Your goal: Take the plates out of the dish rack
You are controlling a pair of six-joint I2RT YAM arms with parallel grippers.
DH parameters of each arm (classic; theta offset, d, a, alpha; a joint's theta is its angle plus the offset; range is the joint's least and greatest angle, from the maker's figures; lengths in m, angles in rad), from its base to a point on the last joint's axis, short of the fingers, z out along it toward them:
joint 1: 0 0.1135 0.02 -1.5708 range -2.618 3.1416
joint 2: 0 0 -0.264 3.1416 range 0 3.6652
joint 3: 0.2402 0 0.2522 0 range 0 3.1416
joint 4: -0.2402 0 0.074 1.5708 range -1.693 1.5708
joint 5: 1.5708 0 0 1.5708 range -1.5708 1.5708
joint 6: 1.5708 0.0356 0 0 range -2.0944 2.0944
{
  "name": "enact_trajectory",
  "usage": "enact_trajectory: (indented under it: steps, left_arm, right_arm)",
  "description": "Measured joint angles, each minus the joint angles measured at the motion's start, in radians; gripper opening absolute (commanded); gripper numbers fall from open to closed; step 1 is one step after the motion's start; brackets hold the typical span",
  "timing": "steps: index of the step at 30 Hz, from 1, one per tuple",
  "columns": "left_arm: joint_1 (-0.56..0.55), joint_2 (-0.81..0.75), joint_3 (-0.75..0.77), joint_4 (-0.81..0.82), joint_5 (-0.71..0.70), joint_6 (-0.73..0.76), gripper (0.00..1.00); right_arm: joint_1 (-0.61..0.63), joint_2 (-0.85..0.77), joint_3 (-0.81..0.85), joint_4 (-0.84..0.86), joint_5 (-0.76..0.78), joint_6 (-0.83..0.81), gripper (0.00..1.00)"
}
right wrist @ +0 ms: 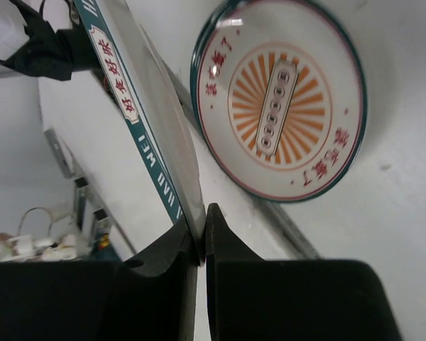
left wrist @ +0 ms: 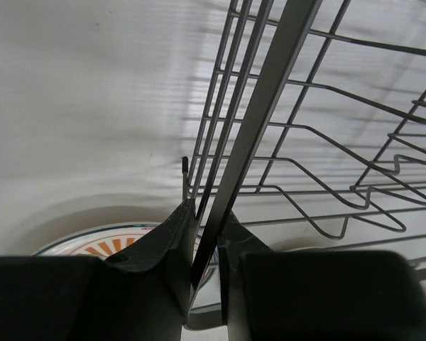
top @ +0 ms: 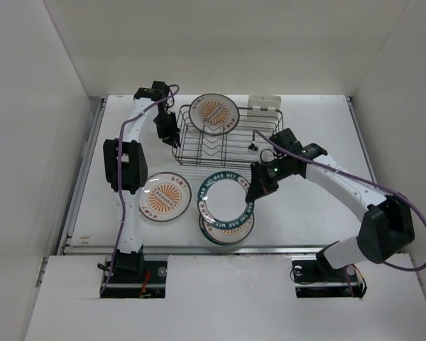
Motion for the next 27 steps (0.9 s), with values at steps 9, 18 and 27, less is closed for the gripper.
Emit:
enact_trajectory:
  steps: [9, 18, 27]
  left_arm:
    - [-0.001, -0.002, -0.012, 0.008, 0.031, -0.054, 0.00]
    - [-0.001, -0.018, -0.036, 0.028, 0.031, -0.058, 0.00]
    - [-0.001, -0.017, -0.023, 0.021, 0.022, -0.032, 0.12]
  right_arm:
    - [0.000, -0.021, -0.189, 0.055, -0.040, 0.097, 0.00]
    - [0.000, 0.113, -0.238, 0.137, -0.019, 0.121, 0.14]
    - [0.022, 0.149, -0.245, 0.101, 0.067, 0.127, 0.68]
